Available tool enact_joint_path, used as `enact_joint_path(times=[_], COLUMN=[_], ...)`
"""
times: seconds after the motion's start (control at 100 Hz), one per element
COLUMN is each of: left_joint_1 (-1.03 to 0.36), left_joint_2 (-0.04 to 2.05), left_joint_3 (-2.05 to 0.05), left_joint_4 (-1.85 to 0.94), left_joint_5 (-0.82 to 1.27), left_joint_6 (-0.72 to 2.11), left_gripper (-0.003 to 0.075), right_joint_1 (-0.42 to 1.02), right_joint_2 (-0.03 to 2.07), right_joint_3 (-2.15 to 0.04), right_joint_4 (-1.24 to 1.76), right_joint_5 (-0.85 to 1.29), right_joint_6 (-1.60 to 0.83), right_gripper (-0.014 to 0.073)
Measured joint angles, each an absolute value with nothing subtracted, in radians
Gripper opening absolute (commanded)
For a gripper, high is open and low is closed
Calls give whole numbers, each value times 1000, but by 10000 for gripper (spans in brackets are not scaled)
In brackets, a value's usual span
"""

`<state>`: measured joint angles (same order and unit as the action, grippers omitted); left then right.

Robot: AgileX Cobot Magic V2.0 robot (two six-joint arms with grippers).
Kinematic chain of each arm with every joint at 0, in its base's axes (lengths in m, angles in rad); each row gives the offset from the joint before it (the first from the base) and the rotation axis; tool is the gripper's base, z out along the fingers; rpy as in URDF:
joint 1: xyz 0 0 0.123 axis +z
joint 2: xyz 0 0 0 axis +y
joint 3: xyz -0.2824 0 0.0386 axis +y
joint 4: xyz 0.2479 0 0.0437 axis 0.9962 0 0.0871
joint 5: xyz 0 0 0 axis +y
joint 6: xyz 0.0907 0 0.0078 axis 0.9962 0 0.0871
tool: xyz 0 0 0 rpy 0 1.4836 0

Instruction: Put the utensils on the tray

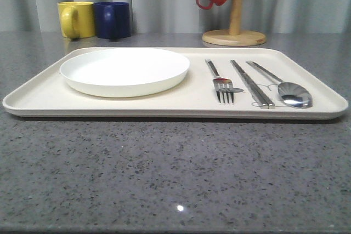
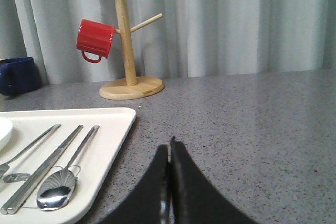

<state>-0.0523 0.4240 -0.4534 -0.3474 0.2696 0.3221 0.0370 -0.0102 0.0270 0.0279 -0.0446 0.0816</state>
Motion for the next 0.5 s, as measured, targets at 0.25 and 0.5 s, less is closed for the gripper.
enact_joint_path(times=[0.25,0.5], left_joint_1=[-52,-52], left_joint_2=[424,424], left_joint_3=[-453,-453], left_joint_4=[-347,-347], left_joint_5=[270,263], left_joint_6=[322,322], left_gripper=[-18,-18], right_joint_1=[37,37], right_joint_2=[-10,-10], right_joint_3=[27,27], right_joint_4=[28,28], right_joint_5=[-45,-45], right_joint_6=[82,79], right_gripper=[-69,-69])
